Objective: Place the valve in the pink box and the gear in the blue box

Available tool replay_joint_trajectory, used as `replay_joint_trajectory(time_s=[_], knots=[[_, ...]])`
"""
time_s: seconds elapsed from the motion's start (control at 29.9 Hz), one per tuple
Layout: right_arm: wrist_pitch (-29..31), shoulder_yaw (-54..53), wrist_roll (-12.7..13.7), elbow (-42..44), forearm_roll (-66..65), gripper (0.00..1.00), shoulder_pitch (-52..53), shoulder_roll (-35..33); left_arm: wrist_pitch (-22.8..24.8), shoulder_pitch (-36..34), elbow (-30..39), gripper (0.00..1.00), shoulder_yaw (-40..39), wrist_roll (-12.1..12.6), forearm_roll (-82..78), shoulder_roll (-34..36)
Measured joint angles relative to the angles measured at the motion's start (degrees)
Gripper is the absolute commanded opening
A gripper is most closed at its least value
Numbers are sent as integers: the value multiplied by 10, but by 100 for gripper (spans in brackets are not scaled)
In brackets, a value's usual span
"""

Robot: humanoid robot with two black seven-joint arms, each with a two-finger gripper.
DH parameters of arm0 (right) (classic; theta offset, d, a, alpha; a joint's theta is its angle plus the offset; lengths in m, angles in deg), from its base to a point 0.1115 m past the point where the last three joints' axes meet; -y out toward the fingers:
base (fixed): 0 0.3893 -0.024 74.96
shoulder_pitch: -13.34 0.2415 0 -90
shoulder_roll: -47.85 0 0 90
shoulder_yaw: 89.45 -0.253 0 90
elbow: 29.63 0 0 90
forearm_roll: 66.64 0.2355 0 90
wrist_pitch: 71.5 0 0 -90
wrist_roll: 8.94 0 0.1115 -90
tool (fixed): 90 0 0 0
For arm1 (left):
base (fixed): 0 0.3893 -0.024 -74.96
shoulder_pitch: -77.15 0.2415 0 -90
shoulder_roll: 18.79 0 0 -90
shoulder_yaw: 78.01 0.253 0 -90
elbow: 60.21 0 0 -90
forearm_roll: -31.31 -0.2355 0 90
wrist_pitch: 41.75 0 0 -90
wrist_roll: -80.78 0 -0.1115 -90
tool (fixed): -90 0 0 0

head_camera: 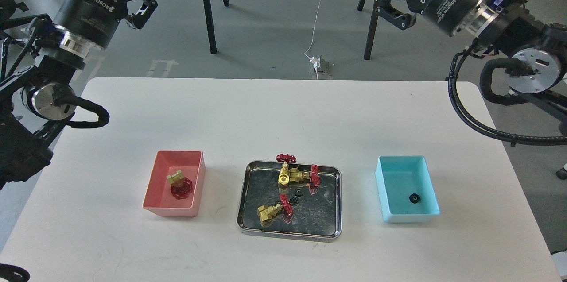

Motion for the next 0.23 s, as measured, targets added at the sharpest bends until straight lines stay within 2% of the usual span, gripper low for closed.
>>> replay_joint_trajectory(time_s=[0.1,0.23], knots=[[89,-38,-16,54,9,100,-49,41,1,6,-23,99,-4,0,9,-11],[110,-55,-19,79,10,100,-75,73,1,19,-23,99,-16,0,11,-14]])
